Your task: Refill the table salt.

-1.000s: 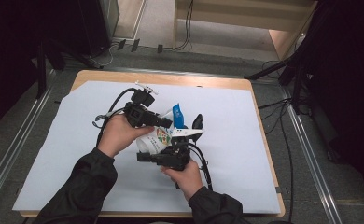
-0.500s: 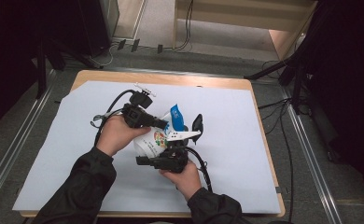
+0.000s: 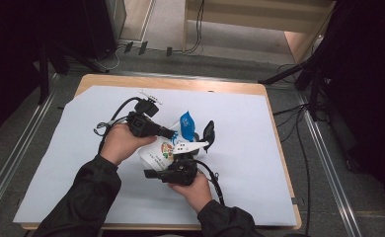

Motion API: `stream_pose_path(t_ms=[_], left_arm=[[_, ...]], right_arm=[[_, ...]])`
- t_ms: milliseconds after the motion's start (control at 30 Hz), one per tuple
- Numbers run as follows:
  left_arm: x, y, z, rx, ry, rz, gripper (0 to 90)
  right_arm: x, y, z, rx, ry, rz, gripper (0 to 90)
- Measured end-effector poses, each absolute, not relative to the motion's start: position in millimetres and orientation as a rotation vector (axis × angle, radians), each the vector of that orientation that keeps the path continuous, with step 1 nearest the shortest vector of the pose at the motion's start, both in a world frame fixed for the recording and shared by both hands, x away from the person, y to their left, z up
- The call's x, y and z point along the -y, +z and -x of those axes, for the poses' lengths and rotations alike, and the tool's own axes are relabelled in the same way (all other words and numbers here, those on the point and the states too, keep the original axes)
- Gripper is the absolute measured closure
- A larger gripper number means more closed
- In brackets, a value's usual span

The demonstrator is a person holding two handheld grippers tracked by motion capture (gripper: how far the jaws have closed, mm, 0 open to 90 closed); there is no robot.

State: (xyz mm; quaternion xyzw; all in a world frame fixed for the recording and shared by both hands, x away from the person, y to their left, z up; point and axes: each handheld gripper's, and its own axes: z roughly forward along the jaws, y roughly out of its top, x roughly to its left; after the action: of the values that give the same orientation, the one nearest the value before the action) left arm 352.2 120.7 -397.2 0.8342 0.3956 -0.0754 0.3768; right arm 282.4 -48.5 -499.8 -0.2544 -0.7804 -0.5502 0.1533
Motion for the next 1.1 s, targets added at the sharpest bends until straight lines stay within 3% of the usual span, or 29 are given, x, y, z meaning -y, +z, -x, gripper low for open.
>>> stream_pose_path(t_ms=[1100], left_arm=[[-140.1, -395.6, -343.9, -0.938, -0.184, -2.105, 90.0]], right_arm=[[52.6, -508.6, -279.1, 2.328, -1.594, 0.767, 65.9]])
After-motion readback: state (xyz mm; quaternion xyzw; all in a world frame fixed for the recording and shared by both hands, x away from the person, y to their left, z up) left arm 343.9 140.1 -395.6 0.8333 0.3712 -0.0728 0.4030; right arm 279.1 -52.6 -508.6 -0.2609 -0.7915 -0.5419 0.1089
